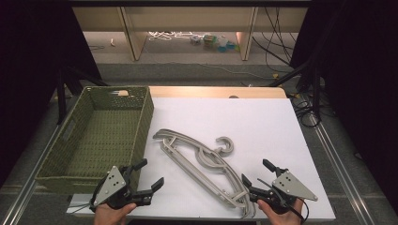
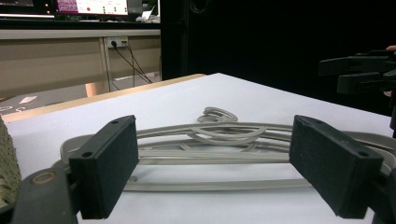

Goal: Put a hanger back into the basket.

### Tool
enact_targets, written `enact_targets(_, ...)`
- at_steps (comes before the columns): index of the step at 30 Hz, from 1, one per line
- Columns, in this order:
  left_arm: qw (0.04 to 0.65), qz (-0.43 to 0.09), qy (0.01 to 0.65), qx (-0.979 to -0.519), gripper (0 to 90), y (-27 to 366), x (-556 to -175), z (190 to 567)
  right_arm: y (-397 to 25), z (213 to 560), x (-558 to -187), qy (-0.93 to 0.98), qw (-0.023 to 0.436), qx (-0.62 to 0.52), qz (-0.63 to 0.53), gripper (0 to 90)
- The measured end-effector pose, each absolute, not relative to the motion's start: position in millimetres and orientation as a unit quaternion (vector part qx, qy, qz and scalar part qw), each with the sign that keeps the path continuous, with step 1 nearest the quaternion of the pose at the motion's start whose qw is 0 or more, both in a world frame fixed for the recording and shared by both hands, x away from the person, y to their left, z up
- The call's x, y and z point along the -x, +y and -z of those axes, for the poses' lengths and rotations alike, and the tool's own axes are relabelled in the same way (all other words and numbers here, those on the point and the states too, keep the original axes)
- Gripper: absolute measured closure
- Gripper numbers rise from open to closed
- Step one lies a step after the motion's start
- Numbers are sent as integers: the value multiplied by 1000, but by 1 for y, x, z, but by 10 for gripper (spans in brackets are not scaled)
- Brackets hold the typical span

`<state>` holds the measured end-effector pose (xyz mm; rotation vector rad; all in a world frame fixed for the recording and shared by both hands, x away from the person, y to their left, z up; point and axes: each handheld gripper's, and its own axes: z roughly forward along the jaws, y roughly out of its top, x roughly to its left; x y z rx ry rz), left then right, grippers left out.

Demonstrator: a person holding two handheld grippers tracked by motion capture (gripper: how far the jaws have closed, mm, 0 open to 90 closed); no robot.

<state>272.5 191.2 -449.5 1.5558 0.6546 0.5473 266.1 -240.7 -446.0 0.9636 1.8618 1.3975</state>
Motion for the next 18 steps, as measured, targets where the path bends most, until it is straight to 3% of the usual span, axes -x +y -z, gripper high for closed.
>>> enact_targets(18, 632, -244, 286, -678, 155, 192, -272, 449, -245, 447, -276, 718, 285, -366, -518, 169)
